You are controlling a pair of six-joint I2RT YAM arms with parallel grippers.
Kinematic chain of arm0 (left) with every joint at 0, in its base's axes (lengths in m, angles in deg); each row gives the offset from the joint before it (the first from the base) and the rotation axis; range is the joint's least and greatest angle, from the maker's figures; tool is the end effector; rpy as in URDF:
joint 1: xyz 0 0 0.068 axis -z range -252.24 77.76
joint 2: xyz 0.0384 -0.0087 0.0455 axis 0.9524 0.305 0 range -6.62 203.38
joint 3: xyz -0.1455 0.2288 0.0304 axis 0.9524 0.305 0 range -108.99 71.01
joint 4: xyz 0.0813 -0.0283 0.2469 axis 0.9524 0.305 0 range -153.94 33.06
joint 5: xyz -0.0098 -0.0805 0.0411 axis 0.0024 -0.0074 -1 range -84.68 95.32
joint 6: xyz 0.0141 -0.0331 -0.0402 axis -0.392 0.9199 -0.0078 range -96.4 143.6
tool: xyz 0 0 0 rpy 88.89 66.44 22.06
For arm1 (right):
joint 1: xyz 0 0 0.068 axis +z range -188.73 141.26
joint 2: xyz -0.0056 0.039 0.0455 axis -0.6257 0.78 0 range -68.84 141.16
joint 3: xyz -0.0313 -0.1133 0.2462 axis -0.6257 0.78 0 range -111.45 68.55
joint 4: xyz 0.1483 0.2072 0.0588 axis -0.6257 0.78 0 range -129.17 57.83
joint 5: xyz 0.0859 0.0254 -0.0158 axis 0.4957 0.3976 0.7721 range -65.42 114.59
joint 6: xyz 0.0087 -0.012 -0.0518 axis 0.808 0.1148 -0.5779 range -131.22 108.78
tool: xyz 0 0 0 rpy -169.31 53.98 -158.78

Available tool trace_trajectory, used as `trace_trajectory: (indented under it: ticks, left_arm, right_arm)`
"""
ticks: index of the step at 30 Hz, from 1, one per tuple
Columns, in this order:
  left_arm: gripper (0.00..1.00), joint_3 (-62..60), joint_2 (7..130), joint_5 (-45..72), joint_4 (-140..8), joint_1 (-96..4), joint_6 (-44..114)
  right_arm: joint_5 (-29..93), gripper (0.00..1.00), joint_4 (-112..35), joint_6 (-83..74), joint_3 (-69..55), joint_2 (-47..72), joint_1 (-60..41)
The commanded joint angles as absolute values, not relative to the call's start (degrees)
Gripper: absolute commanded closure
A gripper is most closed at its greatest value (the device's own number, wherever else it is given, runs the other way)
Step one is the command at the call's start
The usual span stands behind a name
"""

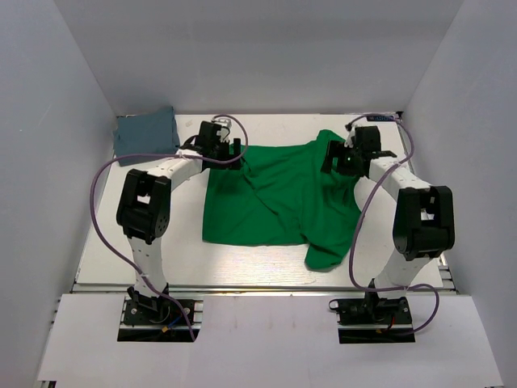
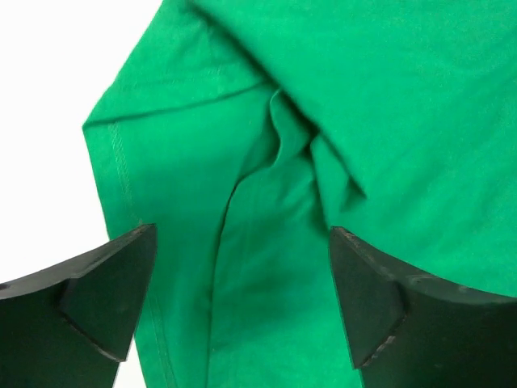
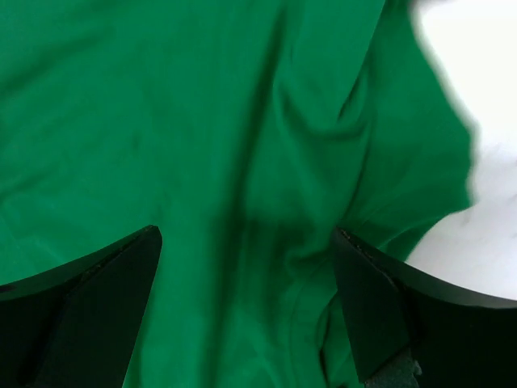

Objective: Fold and stack the t-shirts
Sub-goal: Flatten out the tshirt

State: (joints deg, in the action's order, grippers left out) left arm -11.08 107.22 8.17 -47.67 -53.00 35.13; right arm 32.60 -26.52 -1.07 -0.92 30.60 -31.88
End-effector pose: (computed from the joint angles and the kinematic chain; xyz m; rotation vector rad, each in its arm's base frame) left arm 0.4148 -0.1466 0.1957 0.1866 2.4234 -0.3057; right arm 0.3827 0.0510 0.2296 -0.0045 2.3261 0.3119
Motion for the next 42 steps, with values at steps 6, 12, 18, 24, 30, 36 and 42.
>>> trace_trajectory:
  ticks: [6,12,18,24,30,36,42]
  left_arm:
    - [0.09,-18.82,112.65,5.67,-45.66,-51.85,30.19]
    - [0.17,-20.49,115.37,5.67,-47.59,-51.85,31.34]
    - [0.23,-23.47,117.74,5.67,-48.12,-51.85,31.86]
    - [0.33,-25.23,119.67,6.37,-48.74,-51.85,32.39]
    - [0.55,-26.64,120.29,9.71,-48.83,-51.85,31.86]
    - [0.34,-26.39,121.00,10.42,-47.16,-51.85,31.25]
    - [0.45,-24.44,121.00,11.04,-48.65,-51.85,31.77]
  right_arm:
    - [37.50,0.10,-28.43,1.52,5.35,29.60,-31.09]
    - [39.18,0.10,-29.76,2.40,8.86,29.16,-30.91]
    - [37.86,0.10,-29.67,2.23,9.83,29.69,-31.00]
    - [37.86,0.10,-29.50,2.05,10.45,29.78,-30.91]
    - [37.07,0.10,-29.41,1.87,10.54,29.16,-31.18]
    - [36.54,0.10,-29.15,1.52,10.54,29.25,-31.09]
    - [36.63,0.10,-28.88,1.44,10.28,29.69,-31.09]
